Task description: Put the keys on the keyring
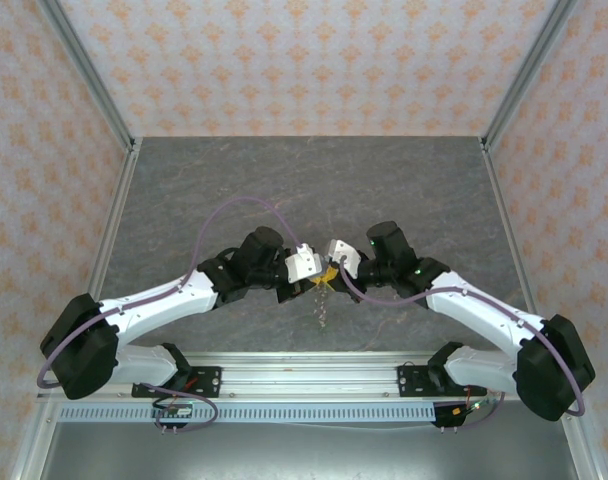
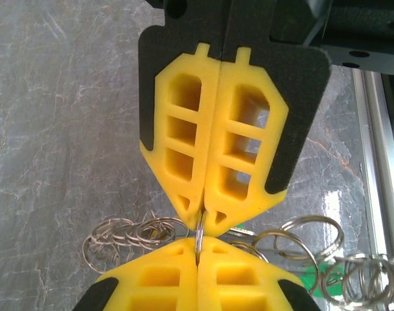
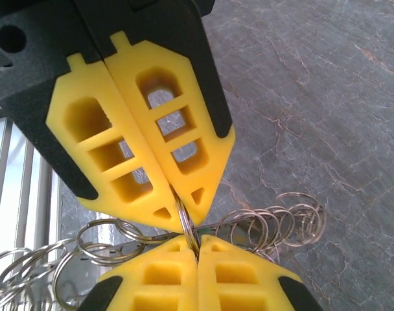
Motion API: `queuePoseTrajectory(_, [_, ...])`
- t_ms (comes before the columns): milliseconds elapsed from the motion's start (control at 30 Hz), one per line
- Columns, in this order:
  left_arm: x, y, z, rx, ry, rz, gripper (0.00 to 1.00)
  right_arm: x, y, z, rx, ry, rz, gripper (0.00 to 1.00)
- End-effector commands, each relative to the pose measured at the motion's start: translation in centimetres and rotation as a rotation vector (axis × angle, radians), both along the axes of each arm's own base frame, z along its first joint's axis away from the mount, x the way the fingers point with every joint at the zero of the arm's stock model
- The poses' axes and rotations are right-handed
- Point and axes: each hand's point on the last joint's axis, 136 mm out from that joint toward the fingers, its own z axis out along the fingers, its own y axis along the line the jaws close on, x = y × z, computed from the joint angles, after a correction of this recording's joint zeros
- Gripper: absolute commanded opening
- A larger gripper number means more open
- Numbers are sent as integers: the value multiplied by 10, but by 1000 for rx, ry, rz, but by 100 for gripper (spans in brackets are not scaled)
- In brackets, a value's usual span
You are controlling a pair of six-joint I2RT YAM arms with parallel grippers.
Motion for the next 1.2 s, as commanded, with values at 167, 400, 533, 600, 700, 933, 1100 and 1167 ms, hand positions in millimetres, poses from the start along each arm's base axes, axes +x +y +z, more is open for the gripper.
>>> queuePoseTrajectory(167, [3,-3,8,-65,-17,31,0,3,0,20,-12,-117,10,8])
queuePoseTrajectory(400, [3,-7,24,-149,-13,33,0,-2,11,14,109,-52,8,11])
queuePoseTrajectory(533, [1,-9,27,-173,-9,28,0,0,10,12,154,-42,-2,12])
queuePoseTrajectory(600, [1,-8,28,-181,-8,28,0,0,9,11,166,-38,-5,13])
queuePoseTrajectory(700, [0,-8,30,-193,-9,28,0,1,7,10,179,-29,-10,15])
queuePoseTrajectory(933, [1,-8,31,-210,-6,30,0,3,4,9,223,-13,-12,12])
queuePoseTrajectory(1100, [3,-6,28,-196,-4,45,0,2,7,16,239,-11,2,2])
queuePoseTrajectory(1167, [3,-4,24,-172,-3,47,1,2,8,20,239,-11,8,0])
